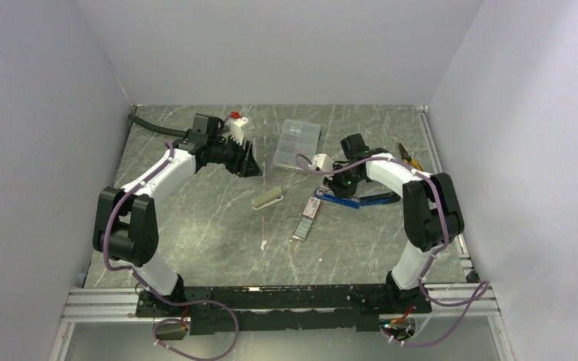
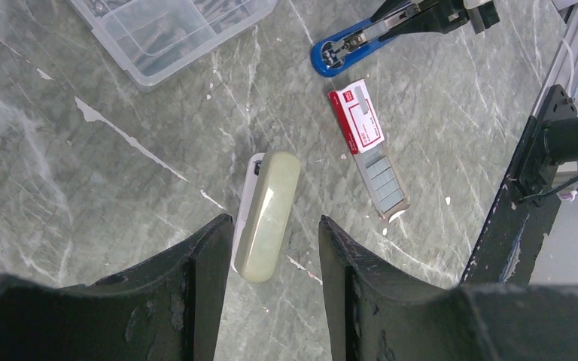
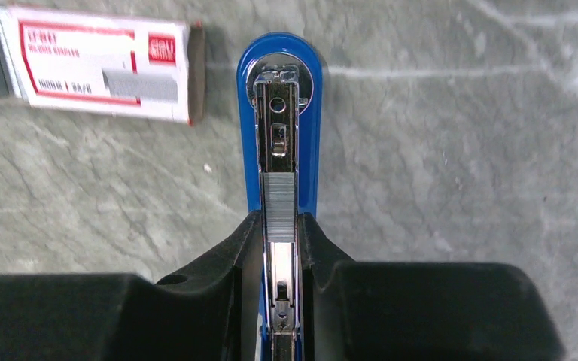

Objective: Load the staples into the stapler

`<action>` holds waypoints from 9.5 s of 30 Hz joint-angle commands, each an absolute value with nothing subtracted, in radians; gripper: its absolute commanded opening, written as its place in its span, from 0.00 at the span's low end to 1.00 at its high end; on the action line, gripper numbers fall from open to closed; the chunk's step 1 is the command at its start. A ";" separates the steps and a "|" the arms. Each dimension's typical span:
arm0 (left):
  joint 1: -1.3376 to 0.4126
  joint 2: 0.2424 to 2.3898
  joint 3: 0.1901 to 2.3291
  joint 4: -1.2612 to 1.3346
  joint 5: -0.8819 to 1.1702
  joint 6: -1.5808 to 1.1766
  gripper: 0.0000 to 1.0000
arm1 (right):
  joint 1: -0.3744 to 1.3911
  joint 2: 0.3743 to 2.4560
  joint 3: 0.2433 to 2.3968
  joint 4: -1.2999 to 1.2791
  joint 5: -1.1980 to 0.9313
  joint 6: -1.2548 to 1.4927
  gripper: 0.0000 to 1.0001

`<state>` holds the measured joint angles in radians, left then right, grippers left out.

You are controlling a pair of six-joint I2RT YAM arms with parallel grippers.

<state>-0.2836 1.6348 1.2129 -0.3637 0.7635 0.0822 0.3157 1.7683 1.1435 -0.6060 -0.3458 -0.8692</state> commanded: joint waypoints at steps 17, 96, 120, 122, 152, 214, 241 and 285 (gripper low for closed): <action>-0.279 1.674 1.282 -0.345 0.772 0.092 0.51 | 0.361 1.486 0.883 -0.782 -0.342 -1.076 0.13; -0.973 1.953 1.226 -0.147 0.404 0.360 0.08 | -0.321 1.265 1.067 -1.137 -0.695 -0.722 0.39; -0.974 1.957 1.140 -0.007 0.334 0.284 0.03 | -0.006 1.203 0.989 -0.958 -0.847 -0.710 0.37; -0.974 1.957 1.134 0.023 0.334 0.291 0.03 | 0.022 1.202 0.973 -0.947 -0.855 -0.725 0.37; -0.943 1.727 1.109 -0.125 0.507 0.383 0.68 | 0.005 1.213 0.850 -0.741 -0.834 -0.993 0.85; -0.602 1.986 1.594 -0.435 1.094 -0.360 0.70 | 0.302 1.161 0.838 -0.562 -0.601 -0.867 0.10; -0.649 2.128 1.657 -0.436 1.237 -0.429 0.94 | 0.302 1.081 0.907 -0.614 -0.667 -0.864 0.10; -0.697 2.112 1.618 -0.407 1.236 -0.432 0.51 | 0.366 1.083 0.814 -0.458 -0.494 -0.841 0.10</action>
<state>-0.6914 2.1685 1.5604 -0.2260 1.2842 -0.5716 0.3565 1.1107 0.7898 -0.5289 -0.4557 -0.8120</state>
